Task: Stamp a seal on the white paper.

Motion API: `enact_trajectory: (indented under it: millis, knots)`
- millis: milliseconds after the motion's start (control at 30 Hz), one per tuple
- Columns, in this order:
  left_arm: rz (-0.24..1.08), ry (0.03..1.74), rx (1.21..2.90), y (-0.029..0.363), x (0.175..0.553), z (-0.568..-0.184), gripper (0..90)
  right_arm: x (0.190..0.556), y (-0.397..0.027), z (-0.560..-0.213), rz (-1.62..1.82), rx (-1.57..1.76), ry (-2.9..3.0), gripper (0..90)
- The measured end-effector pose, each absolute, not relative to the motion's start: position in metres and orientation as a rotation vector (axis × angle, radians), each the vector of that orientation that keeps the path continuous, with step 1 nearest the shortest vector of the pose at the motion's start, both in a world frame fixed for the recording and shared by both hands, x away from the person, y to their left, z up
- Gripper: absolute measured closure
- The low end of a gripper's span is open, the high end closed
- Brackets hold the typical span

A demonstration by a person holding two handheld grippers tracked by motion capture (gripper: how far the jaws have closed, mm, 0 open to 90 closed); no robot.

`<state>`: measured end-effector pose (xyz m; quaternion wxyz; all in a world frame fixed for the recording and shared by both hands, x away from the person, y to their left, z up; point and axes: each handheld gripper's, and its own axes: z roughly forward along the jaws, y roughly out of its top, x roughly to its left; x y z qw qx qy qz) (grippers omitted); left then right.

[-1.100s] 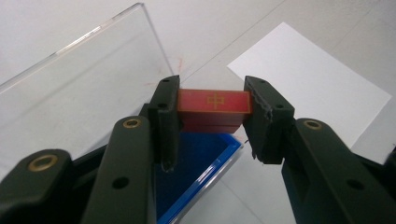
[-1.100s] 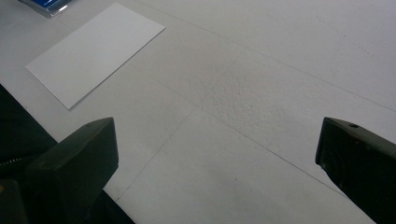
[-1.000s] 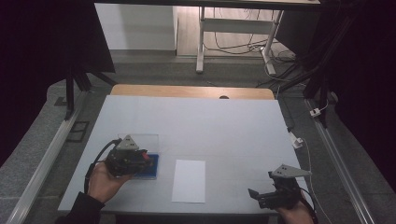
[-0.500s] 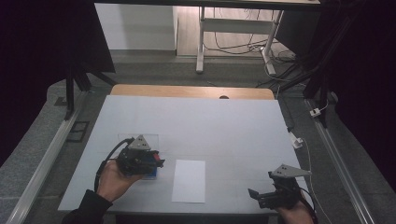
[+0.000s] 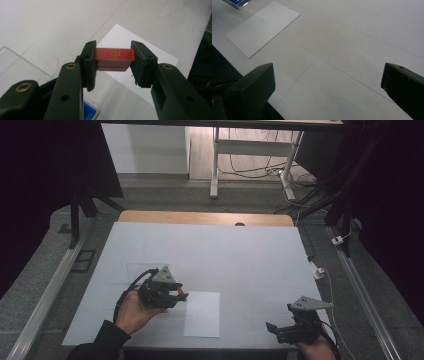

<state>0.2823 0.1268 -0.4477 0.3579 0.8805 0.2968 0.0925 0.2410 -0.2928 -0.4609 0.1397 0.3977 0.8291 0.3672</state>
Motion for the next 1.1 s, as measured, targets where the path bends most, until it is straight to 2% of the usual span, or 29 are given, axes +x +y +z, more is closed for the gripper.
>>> enact_trajectory:
  millis: [1100]
  knots:
    - [0.126,0.645,2.359,0.069,0.292,-0.474,58.4,0.241,-0.293,-0.461,1.062,1.144,2.397,0.0]
